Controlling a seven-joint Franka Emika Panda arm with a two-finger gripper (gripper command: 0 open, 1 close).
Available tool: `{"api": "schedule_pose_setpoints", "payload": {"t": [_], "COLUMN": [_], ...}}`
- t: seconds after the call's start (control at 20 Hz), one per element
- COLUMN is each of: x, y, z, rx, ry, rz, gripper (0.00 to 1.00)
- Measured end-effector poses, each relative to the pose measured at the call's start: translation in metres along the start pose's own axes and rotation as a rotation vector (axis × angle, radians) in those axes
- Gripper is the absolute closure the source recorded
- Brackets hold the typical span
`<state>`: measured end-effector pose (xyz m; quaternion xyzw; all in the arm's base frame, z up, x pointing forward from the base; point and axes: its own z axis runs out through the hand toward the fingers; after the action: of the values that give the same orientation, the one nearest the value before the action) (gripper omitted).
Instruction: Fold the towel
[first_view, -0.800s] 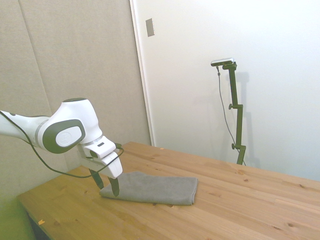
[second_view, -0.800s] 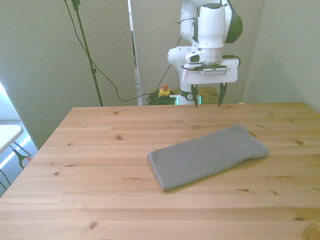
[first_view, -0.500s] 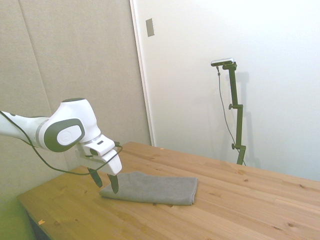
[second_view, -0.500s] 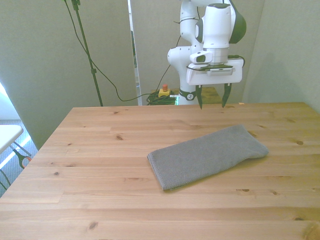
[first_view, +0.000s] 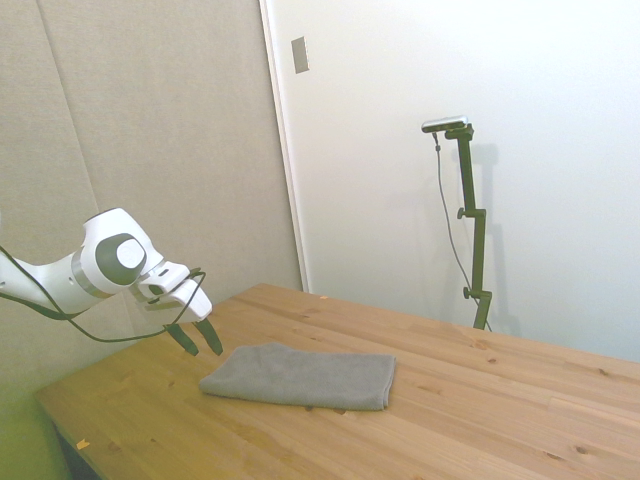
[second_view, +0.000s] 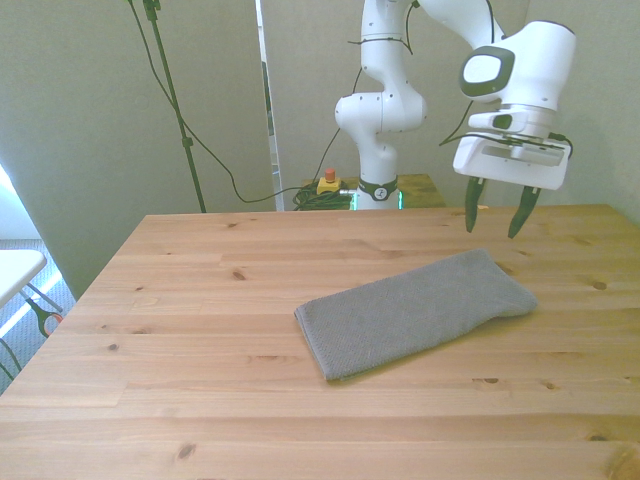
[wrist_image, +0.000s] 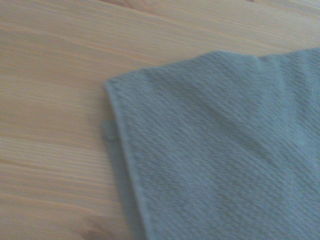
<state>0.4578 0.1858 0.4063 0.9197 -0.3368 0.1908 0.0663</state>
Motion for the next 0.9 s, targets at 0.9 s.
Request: {"api": "schedule_pose_setpoints", "payload": {"t": [0.9], "x": [-0.025], "y": [-0.064], "z": [0.053], "rx": [-0.155], "ry": [-0.006], "rz": [-0.134], "gripper": [0.0]}}
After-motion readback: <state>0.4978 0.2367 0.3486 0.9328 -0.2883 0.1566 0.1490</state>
